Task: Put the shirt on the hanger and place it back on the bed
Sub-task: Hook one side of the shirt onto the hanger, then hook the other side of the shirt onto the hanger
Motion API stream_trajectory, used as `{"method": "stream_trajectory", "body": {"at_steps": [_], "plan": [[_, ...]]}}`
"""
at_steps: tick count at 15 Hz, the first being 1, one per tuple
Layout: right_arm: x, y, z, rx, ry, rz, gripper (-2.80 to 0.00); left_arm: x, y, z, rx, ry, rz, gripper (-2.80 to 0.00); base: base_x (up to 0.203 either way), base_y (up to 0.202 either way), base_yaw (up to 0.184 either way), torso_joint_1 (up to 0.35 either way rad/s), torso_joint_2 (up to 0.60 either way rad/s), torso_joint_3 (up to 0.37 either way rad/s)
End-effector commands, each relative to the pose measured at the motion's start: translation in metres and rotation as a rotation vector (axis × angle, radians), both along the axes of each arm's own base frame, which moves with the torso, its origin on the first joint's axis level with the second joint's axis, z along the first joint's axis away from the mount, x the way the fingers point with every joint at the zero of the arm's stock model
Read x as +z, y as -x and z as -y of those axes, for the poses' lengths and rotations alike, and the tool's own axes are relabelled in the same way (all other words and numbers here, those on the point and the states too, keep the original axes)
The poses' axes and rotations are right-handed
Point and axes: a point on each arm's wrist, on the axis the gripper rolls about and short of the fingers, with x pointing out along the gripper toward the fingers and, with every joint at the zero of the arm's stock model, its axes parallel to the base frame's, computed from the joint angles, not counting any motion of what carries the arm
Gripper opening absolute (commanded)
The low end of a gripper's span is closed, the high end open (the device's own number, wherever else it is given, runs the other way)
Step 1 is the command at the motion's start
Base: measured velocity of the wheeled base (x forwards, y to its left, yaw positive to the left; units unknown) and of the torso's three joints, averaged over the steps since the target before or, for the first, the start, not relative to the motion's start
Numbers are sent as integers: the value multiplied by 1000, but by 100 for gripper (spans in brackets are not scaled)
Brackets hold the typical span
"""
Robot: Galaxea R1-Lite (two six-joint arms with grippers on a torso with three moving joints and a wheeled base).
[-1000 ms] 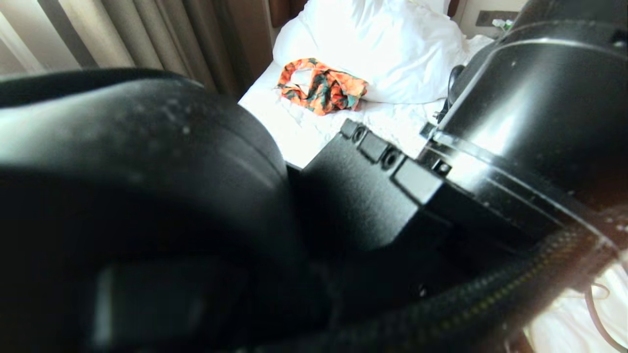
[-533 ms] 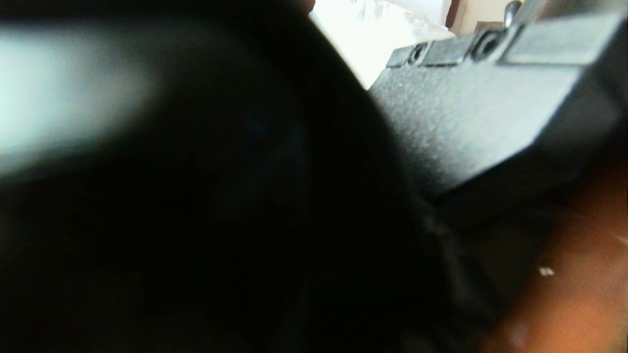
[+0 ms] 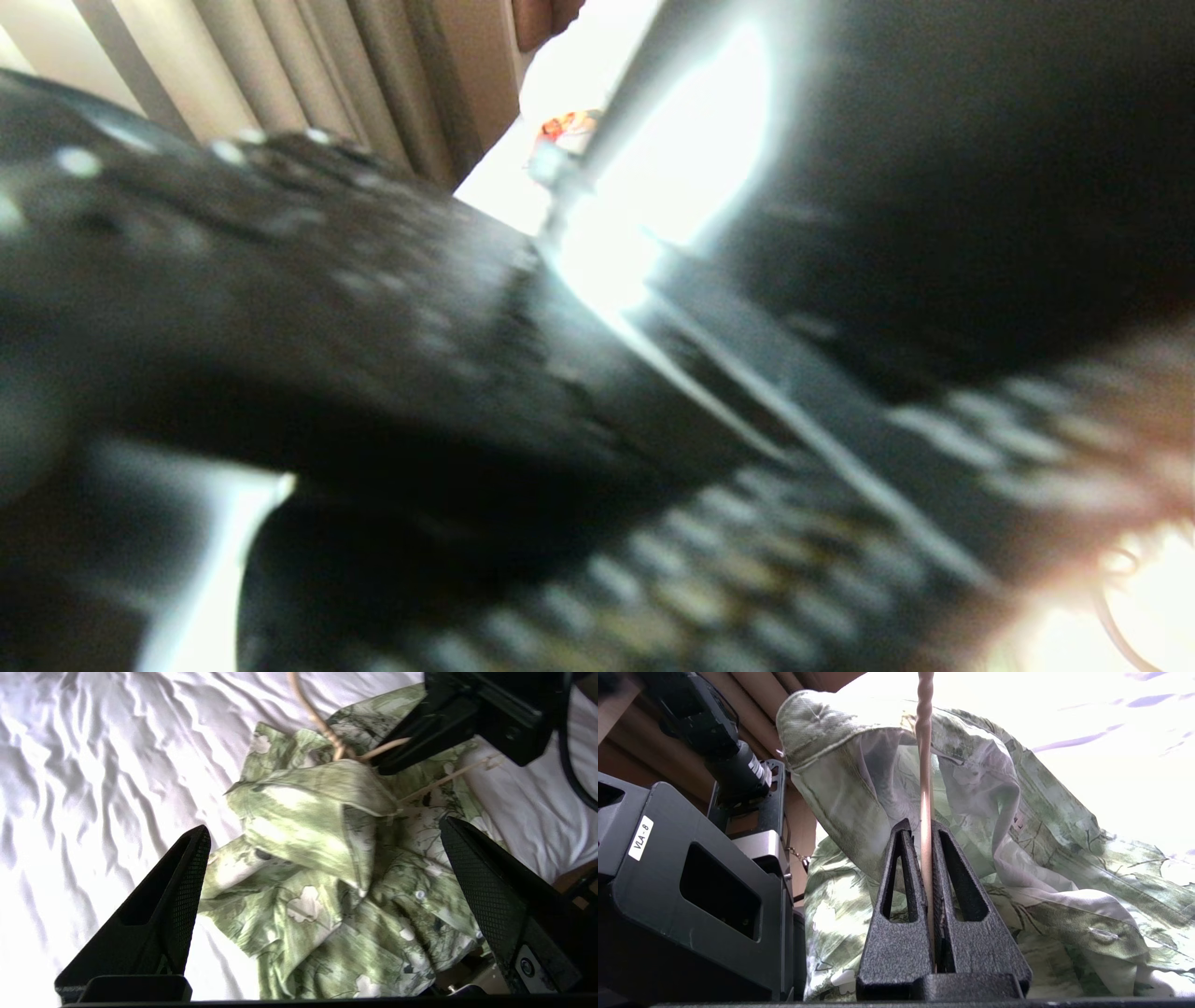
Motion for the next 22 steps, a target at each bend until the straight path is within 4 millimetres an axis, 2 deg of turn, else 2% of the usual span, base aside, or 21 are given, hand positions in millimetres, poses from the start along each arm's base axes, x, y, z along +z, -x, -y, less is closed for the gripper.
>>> {"method": "stream_trajectory", "body": {"at_steps": [1,6,8,9,12,14,16,19,22], "plan": [[-1,-1,0,5,-2,1,-280,15,0,-37,37,48,7,0,0,0,0,0,0,0],[5,1,-1,7,-5,22,-280,-11,-14,-49,124,42,-52,0,0,0,0,0,0,0],[6,2,-1,10,-5,25,-280,-18,-20,-63,161,64,-53,0,0,0,0,0,0,0],[6,3,-1,10,-5,26,-280,-18,-23,-72,179,77,-53,-280,0,0,0,0,0,0],[5,2,0,5,-5,21,-280,-18,-25,-105,177,129,-88,-280,0,0,0,0,0,0],[4,2,0,4,-3,17,-280,-25,-32,-129,166,176,-129,-280,0,0,0,0,0,0],[4,2,0,4,-4,17,-280,-34,-31,-144,113,228,-171,-280,0,0,0,0,0,0],[4,1,0,-1,-3,17,-280,-55,-31,-144,46,316,-256,-280,0,0,0,0,0,0],[5,2,1,-4,-4,17,-280,-74,-38,-125,-6,363,-261,-280,0,0,0,0,0,0]]}}
